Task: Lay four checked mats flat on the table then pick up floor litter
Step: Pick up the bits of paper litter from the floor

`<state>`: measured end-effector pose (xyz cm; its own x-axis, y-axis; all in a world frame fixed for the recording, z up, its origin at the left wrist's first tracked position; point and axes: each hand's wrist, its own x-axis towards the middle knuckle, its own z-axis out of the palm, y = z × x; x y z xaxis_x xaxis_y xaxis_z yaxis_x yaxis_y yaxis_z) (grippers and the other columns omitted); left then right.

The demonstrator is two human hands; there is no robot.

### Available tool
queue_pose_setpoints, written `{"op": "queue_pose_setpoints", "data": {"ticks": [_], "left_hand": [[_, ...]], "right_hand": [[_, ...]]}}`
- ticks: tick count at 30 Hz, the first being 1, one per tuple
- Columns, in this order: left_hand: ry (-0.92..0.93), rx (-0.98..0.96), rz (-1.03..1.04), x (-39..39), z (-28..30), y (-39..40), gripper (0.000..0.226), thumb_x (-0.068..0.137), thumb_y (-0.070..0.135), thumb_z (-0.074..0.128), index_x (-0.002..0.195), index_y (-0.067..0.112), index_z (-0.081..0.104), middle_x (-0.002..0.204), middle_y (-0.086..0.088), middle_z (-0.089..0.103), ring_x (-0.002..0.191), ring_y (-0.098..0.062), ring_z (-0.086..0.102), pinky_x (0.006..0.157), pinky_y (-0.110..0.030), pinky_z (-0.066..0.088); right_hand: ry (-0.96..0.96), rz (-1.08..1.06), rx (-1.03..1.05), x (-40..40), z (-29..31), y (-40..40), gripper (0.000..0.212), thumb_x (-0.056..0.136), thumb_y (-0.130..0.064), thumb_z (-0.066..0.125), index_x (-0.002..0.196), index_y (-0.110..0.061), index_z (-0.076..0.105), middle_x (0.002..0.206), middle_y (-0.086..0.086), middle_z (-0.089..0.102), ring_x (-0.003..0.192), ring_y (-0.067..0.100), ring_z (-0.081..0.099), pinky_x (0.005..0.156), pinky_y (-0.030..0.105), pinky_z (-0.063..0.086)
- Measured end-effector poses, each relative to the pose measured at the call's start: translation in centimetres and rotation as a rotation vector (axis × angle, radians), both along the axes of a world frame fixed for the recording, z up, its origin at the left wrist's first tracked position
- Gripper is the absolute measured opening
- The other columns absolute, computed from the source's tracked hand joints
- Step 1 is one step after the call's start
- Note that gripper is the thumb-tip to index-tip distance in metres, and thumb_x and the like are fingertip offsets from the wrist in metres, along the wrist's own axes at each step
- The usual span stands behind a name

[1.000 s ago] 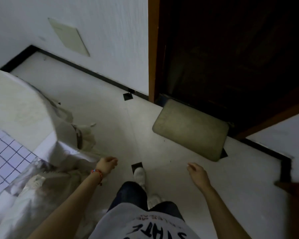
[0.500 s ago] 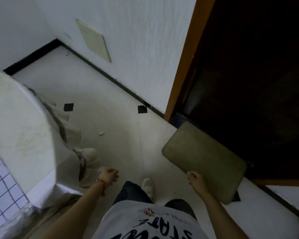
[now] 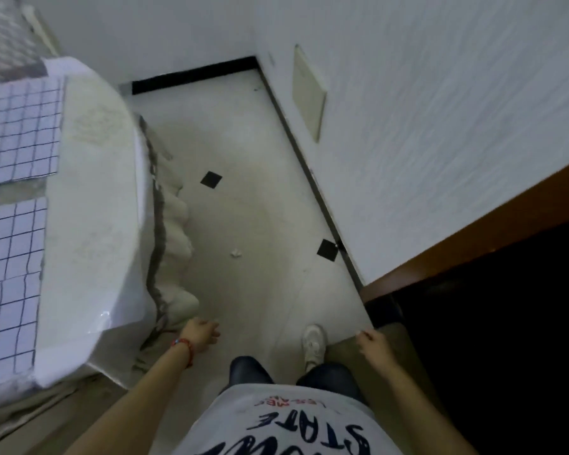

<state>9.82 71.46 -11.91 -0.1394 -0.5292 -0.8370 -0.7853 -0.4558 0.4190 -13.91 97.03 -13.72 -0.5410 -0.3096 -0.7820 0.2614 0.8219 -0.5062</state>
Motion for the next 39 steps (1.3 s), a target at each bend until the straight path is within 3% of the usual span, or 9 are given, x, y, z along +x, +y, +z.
{"op": "queue_pose_setpoints", "data": {"ticks": [3, 8, 12, 19, 22, 27, 31, 35, 39], "left_hand": [[0.004, -0.002, 0.161, -0.9, 0.3, 0.6, 0.015, 0.094, 0.011, 0.044, 0.088, 0.004, 0.056, 0.086, -0.015, 0.058, 0.065, -0.019, 0.050, 0.060, -0.024, 0.036], [-0.029, 0.044, 0.406, -0.8, -0.2, 2.2, 0.024, 0.094, 0.014, 0.046, 0.103, -0.004, 0.059, 0.098, -0.017, 0.060, 0.088, -0.028, 0.054, 0.079, -0.035, 0.042], [-0.078, 0.138, 0.594, 0.1, -1.4, 2.1, 0.028, 0.094, 0.017, 0.049, 0.107, -0.005, 0.059, 0.110, -0.022, 0.063, 0.093, -0.031, 0.058, 0.082, -0.039, 0.044], [-0.103, 0.201, 0.655, -3.3, -3.8, -5.1, 0.034, 0.094, 0.023, 0.048, 0.111, -0.004, 0.058, 0.113, -0.020, 0.064, 0.087, -0.028, 0.061, 0.085, -0.040, 0.047], [-0.062, 0.282, 0.579, -7.3, -3.6, -10.2, 0.036, 0.096, 0.023, 0.045, 0.118, -0.005, 0.054, 0.125, -0.019, 0.058, 0.111, -0.032, 0.056, 0.093, -0.038, 0.042], [0.008, 0.174, 0.474, -14.8, -3.9, -19.7, 0.023, 0.095, 0.016, 0.046, 0.099, -0.002, 0.060, 0.095, -0.013, 0.059, 0.067, -0.018, 0.054, 0.065, -0.030, 0.044], [0.019, 0.131, 0.403, -19.2, -5.5, -25.9, 0.021, 0.096, 0.016, 0.044, 0.082, 0.010, 0.058, 0.071, 0.000, 0.054, 0.057, -0.008, 0.054, 0.050, -0.017, 0.041], [-0.004, 0.115, 0.405, -21.8, -10.9, -30.3, 0.016, 0.096, 0.015, 0.043, 0.091, 0.008, 0.057, 0.072, 0.000, 0.053, 0.062, -0.010, 0.048, 0.050, -0.014, 0.041], [-0.095, 0.132, 0.430, -23.2, -19.3, -32.0, 0.029, 0.097, 0.012, 0.040, 0.117, -0.003, 0.053, 0.072, 0.001, 0.051, 0.061, -0.010, 0.046, 0.050, -0.018, 0.040]], "right_hand": [[0.031, 0.147, 0.004, -5.7, 0.6, -4.2, 0.025, 0.096, -0.012, 0.044, 0.089, 0.005, 0.061, 0.087, 0.012, 0.055, 0.085, 0.025, 0.049, 0.080, 0.033, 0.042], [0.041, 0.352, -0.035, -11.2, 1.3, -12.9, 0.038, 0.097, -0.018, 0.043, 0.102, 0.018, 0.056, 0.093, 0.028, 0.060, 0.090, 0.039, 0.059, 0.090, 0.045, 0.046], [0.019, 0.404, -0.060, -12.5, 0.8, -18.7, 0.033, 0.097, -0.025, 0.043, 0.108, 0.001, 0.060, 0.105, 0.019, 0.063, 0.101, 0.035, 0.061, 0.092, 0.040, 0.046], [-0.004, 0.433, 0.007, -15.3, -1.3, -26.1, 0.037, 0.097, -0.020, 0.044, 0.106, 0.014, 0.055, 0.110, 0.032, 0.061, 0.099, 0.044, 0.059, 0.093, 0.044, 0.045], [0.005, 0.438, 0.053, -17.2, -1.5, -28.7, 0.036, 0.097, -0.020, 0.045, 0.112, 0.010, 0.057, 0.112, 0.032, 0.060, 0.105, 0.044, 0.056, 0.098, 0.048, 0.042], [0.009, 0.411, 0.086, -20.5, -2.6, -33.1, 0.030, 0.097, -0.016, 0.045, 0.111, 0.005, 0.060, 0.113, 0.027, 0.063, 0.104, 0.040, 0.058, 0.082, 0.036, 0.046], [-0.010, 0.385, 0.110, -22.9, -5.3, -36.1, 0.029, 0.096, -0.012, 0.045, 0.101, 0.012, 0.061, 0.107, 0.031, 0.063, 0.083, 0.029, 0.060, 0.062, 0.020, 0.045], [-0.076, 0.462, 0.130, -24.7, -10.5, -40.1, 0.030, 0.097, -0.019, 0.044, 0.104, 0.005, 0.061, 0.097, 0.018, 0.064, 0.083, 0.023, 0.057, 0.079, 0.035, 0.050], [-0.087, 0.704, 0.136, -26.3, -17.2, -44.0, 0.033, 0.098, -0.023, 0.042, 0.111, 0.000, 0.062, 0.097, 0.015, 0.064, 0.083, 0.019, 0.055, 0.064, 0.025, 0.040]]}}
